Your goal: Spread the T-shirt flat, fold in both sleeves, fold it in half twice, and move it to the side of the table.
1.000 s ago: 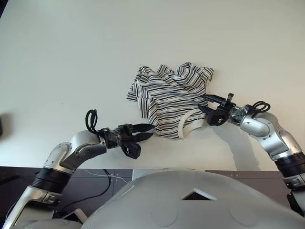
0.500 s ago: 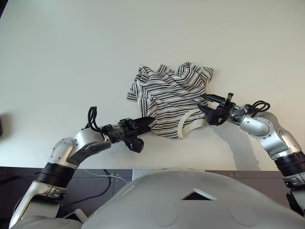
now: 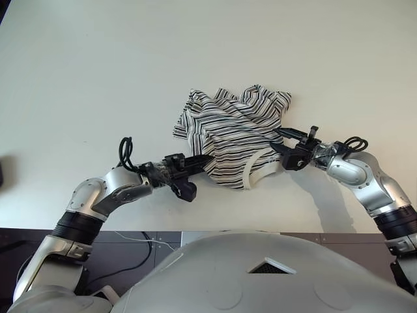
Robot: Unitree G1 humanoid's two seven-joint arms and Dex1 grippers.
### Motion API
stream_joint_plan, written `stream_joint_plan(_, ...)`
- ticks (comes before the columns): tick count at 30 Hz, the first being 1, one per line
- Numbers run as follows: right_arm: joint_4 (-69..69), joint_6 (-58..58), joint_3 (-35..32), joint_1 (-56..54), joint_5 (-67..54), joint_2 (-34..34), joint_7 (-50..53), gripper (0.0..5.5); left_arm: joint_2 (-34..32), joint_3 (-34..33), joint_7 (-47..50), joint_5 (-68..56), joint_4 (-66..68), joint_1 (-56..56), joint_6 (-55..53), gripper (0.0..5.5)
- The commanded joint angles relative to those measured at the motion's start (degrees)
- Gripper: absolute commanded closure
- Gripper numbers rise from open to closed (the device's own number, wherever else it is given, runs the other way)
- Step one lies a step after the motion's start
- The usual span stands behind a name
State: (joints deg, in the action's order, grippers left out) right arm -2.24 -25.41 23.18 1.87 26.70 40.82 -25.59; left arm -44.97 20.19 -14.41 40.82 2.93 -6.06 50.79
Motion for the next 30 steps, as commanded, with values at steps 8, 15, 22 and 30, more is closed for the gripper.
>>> stream_joint_plan(8,-2.9,4.7,0.0,2.9,-1.7,-1.7,-2.4,3.47,-1.1,3.0,-9.7,-16.0,0.4,0.0,-2.9,5.38)
stream_joint_plan(15,1.6,13.1,-15.9,6.8,-29.2,-7.3,-2.6,3.47,-3.4,-0.3,-28.9,-53.9,-16.0,11.3,-27.5,5.38)
stream_joint_plan(22,0.6,13.5,-14.4,10.2,-25.6,-8.1,-2.9,3.47,1.9,-8.8,-23.8,-87.4,-22.3,30.2,-65.8,5.38)
stream_joint_plan(30,12.1,19.8,0.3,11.1,-21.8,-12.5,-10.6,3.47,7.9,-8.9,-15.8,-79.0,-12.3,38.1,-79.4,5.38)
